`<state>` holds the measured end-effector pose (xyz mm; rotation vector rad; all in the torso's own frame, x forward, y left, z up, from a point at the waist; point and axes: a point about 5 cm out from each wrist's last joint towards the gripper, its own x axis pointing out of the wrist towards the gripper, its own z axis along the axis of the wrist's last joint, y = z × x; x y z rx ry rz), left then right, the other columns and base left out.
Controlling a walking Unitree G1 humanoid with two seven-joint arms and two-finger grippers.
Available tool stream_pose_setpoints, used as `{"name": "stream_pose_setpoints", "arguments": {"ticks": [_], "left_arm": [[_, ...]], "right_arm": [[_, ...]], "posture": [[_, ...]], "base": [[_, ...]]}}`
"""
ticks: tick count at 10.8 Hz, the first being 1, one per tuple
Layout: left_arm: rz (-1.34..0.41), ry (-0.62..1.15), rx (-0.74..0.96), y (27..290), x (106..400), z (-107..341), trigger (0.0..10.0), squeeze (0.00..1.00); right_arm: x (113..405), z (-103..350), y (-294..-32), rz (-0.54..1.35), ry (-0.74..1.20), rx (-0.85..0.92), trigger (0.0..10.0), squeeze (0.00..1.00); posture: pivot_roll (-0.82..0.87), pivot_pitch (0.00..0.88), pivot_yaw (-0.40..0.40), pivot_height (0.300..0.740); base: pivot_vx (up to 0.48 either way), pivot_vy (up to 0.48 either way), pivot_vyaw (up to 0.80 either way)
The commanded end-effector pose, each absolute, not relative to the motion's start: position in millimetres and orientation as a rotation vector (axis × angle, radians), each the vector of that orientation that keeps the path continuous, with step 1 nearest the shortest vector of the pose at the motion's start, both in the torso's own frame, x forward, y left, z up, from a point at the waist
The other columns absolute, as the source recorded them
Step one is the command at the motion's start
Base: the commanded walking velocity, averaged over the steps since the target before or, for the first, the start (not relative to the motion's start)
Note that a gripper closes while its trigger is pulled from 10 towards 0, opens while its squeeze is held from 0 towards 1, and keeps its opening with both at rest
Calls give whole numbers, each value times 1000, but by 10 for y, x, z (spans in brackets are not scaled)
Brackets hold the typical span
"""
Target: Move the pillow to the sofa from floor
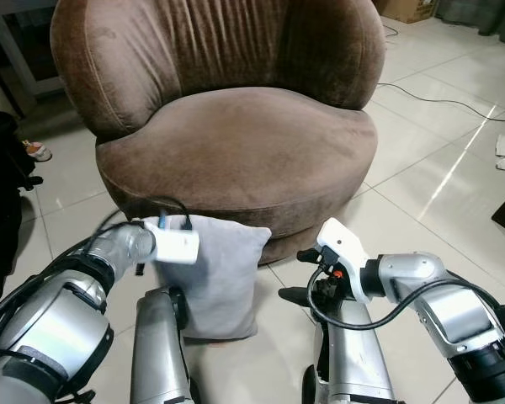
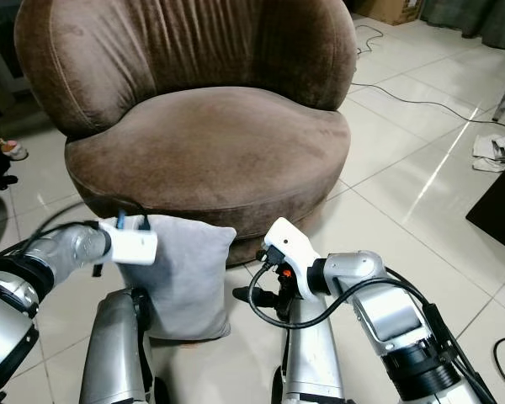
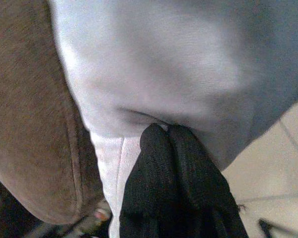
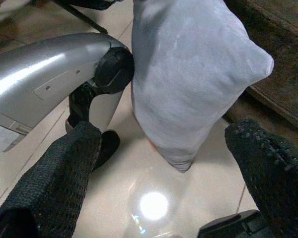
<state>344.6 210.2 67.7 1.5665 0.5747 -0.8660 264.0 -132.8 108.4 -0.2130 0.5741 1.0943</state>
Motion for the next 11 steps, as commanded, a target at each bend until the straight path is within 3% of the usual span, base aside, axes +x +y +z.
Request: {"name": "stream_pose_setpoints", "arguments": {"ticks": [1, 4, 5, 11], "left_arm": [[-900, 576, 1615, 2117, 3440, 684, 0, 0], [-938, 574, 1644, 2104, 3421, 662, 0, 0], [-941, 576, 1636, 2097, 3422, 662, 10000, 0], [-905, 560, 1523, 2056, 3441, 683, 10000, 0]], "right_arm": [[2637, 1135, -1296, 1099, 548, -216, 10000, 0], [2626, 1125, -1279, 1097, 549, -206, 10000, 0], [2618, 1115, -1280, 1094, 551, -203, 10000, 0], [2619, 1110, -1249, 1090, 532, -204, 10000, 0]], "posture": [[-166, 15, 47, 411], [-166, 24, 55, 411], [-166, 26, 57, 411], [-161, 31, 59, 411]], "base": [[0, 0, 0], [0, 0, 0], [0, 0, 0], [0, 0, 0]]}}
